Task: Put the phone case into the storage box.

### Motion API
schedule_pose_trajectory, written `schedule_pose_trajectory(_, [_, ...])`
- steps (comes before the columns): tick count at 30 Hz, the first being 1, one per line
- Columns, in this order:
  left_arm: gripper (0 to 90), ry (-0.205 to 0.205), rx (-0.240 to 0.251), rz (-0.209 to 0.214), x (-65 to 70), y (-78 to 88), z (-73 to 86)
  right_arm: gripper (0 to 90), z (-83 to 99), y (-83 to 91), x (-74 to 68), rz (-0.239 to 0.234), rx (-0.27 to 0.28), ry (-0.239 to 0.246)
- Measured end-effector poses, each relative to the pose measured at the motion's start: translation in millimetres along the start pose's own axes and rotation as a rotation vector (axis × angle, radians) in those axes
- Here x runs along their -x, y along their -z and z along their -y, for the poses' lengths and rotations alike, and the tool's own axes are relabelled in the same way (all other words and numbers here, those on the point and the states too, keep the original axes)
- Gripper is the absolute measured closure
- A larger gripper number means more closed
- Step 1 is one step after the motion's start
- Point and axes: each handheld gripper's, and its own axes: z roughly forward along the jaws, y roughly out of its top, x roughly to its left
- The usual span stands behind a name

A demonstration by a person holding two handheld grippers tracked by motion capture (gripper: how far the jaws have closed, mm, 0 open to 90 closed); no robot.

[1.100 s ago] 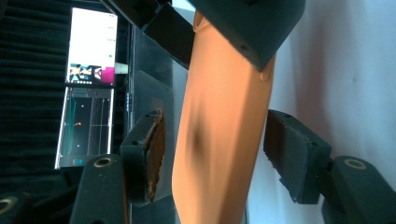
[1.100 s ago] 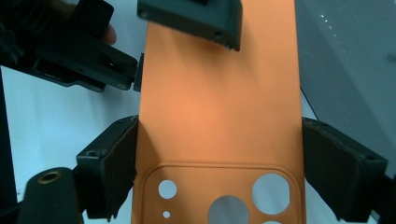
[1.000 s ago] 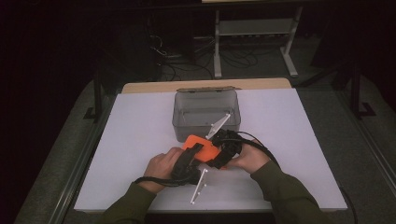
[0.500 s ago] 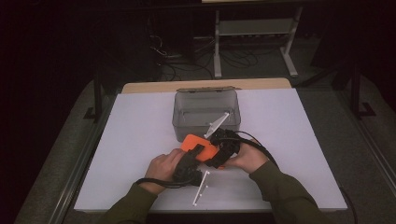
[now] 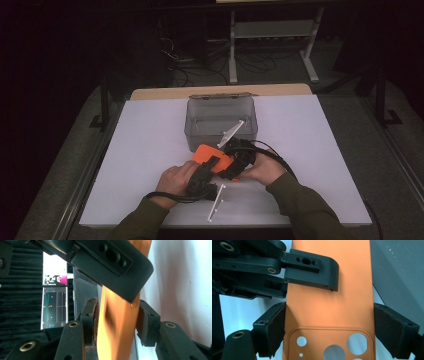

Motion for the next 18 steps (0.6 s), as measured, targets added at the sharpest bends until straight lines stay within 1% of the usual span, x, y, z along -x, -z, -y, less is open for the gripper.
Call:
schedule_pose_trajectory(5, [60.2,-0.009,-0.006,0.005,-0.3,0.2,-0.5,15.4,0.6,-1.0,1.0,-0.002,-0.004,-0.003])
schedule_pose_trajectory(6, [60.6,0.021,0.023,-0.005,1.4,-1.5,-0.2,15.4,0.6,-0.9,1.1,-0.001,-0.005,-0.003])
schedule_pose_trajectory(9, [62.6,0.010,0.012,0.001,0.1,-0.5,-0.9,15.4,1.0,-1.1,1.5,0.000,-0.007,-0.007])
schedule_pose_trajectory(12, [63.5,-0.011,0.004,0.005,0.0,0.4,-1.5,15.4,1.2,-1.4,2.0,-0.003,-0.008,-0.007])
schedule_pose_trajectory(18, [66.5,-0.029,-0.001,0.010,-0.2,1.5,-2.2,15.4,1.4,-1.3,3.0,-0.013,-0.008,-0.016])
